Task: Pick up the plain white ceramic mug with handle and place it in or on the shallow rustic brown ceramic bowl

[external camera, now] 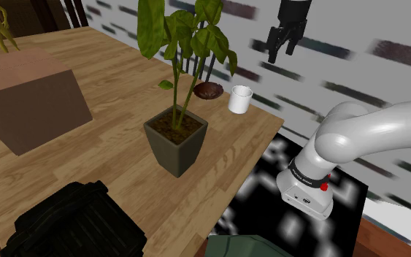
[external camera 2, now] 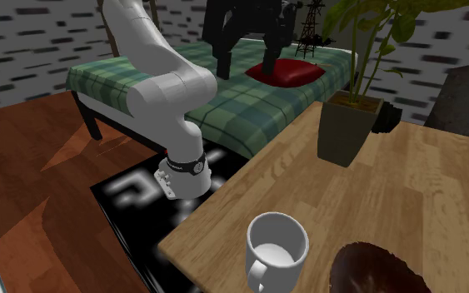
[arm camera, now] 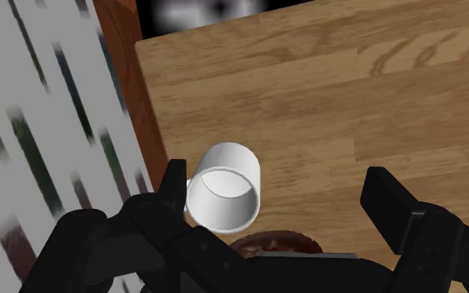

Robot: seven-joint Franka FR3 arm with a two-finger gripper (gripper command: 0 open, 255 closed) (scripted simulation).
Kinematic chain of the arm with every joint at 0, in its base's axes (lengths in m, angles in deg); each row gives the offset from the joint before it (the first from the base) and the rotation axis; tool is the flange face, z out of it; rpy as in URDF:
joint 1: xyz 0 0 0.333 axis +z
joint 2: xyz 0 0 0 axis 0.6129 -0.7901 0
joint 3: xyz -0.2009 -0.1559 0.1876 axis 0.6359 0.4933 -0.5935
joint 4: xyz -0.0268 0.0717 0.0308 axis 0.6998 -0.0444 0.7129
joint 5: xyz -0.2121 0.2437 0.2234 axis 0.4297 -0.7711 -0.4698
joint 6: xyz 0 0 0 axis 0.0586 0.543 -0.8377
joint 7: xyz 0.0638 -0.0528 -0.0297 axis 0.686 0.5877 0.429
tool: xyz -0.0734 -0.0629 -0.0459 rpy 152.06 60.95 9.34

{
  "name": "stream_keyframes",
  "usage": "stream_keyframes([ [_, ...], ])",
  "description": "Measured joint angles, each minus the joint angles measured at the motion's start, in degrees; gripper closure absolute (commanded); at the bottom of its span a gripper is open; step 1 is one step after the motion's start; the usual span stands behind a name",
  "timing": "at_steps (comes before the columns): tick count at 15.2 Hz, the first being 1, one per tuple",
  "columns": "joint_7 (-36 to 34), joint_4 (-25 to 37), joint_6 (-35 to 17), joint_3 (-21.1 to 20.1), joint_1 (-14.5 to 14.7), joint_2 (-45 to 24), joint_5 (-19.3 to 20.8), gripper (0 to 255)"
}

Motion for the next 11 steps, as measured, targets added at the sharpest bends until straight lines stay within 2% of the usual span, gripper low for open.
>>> stream_keyframes([
  [2,0.23,-0.95,-1.16,0.33,-0.02,0.03,0.16,0],
  [4,0.62,-3.63,-4.65,1.04,0.04,0.15,0.38,0],
  [11,2.35,-13.59,-22.99,4.38,0.17,-4.27,1.38,0],
])
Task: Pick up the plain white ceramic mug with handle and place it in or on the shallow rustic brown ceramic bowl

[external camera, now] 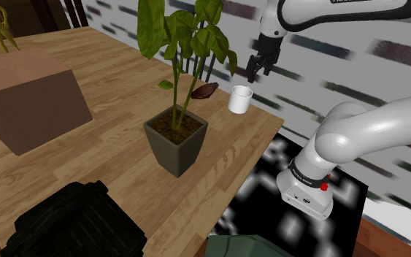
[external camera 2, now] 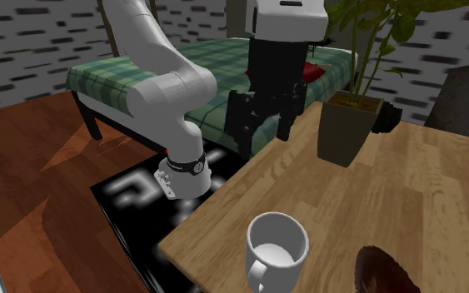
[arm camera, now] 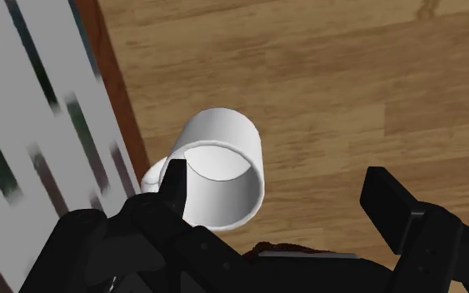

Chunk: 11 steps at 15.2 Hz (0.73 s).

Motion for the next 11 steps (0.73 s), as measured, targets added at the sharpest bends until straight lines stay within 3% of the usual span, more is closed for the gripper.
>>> stream_keyframes([
  [7,1.58,-6.0,-19.12,2.94,0.81,-9.11,0.15,0],
  [9,2.51,-5.57,-25.22,4.1,1.32,-14.4,-0.18,0],
  [11,2.96,-6.06,-28.47,4.61,1.51,-16.49,-0.32,0],
])
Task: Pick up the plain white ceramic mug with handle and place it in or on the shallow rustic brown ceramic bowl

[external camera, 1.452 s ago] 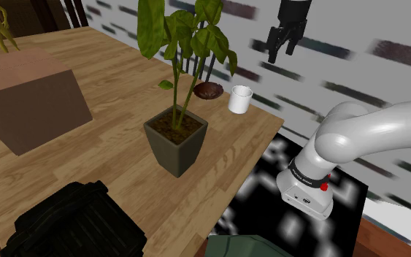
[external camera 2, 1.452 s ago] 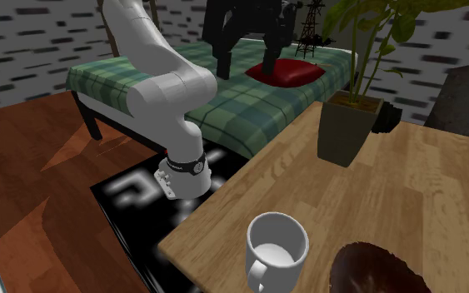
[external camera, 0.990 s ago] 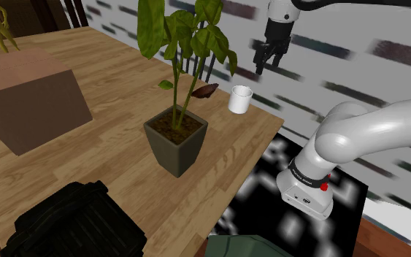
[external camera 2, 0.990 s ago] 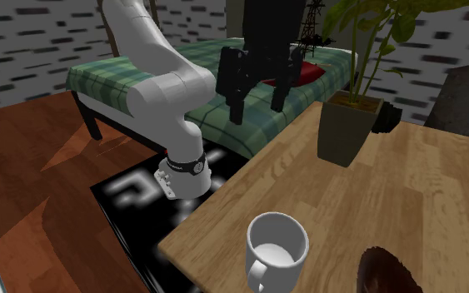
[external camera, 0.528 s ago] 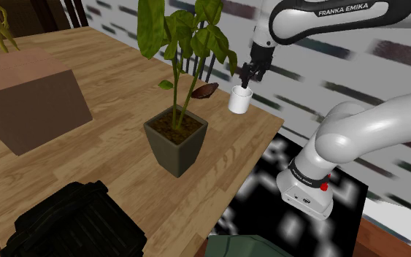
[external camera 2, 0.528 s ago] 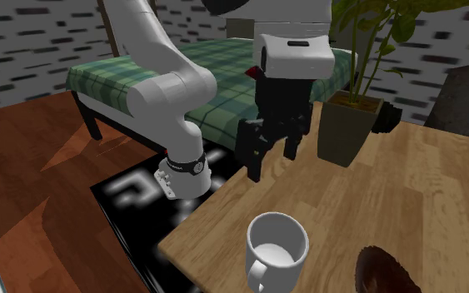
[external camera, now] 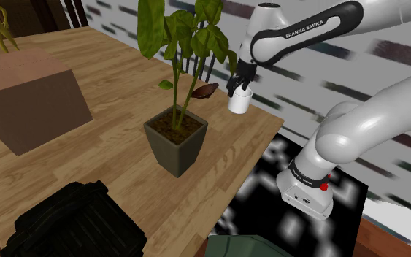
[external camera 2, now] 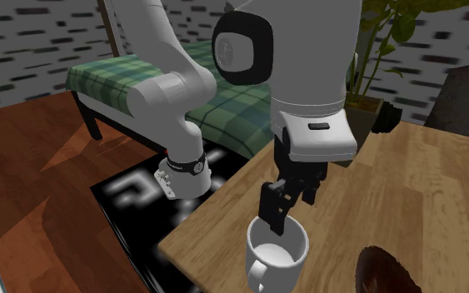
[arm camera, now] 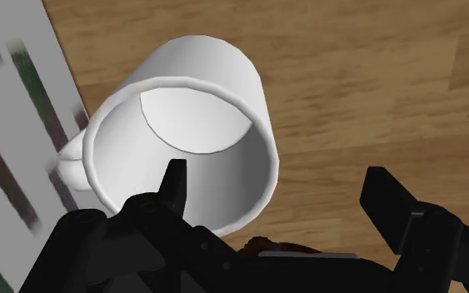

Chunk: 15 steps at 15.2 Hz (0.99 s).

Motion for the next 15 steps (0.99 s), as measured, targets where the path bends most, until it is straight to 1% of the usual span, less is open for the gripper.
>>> stream_keyframes([
  [6,0.42,-1.75,-6.86,0.86,0.12,-4.87,0.01,0],
  [8,0.43,-2.02,-7.84,0.94,0.14,-5.55,0.01,0],
  [13,0.48,-2.06,-8.23,1.0,0.15,-5.88,0.0,0],
  [14,0.48,-2.06,-8.23,1.0,0.15,-5.88,0.0,255],
  [15,0.48,-2.06,-8.23,1.0,0.15,-5.88,0.0,255],
])
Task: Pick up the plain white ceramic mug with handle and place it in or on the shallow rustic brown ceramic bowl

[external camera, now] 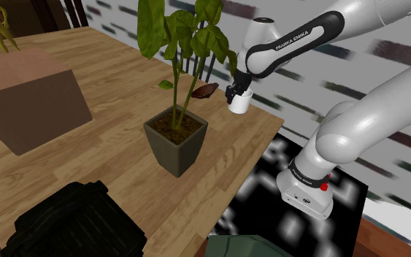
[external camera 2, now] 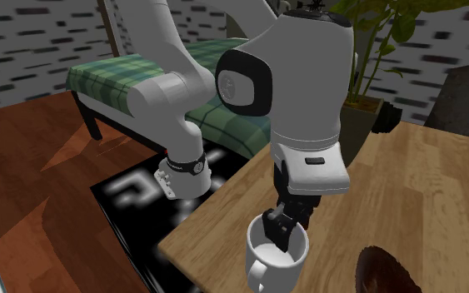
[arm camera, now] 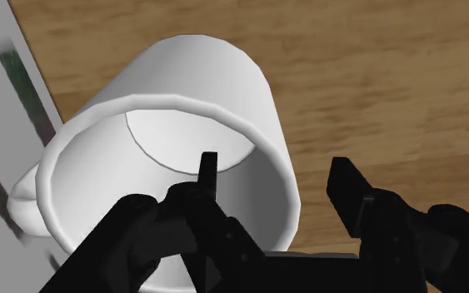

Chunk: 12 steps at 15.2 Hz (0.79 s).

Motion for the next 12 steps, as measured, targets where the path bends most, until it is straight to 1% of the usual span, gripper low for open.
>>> stream_keyframes([
  [9,0.0,-0.01,0.01,-0.01,0.0,0.01,-0.01,255],
  [12,0.06,0.78,2.08,-0.12,-0.05,1.32,-0.02,255],
])
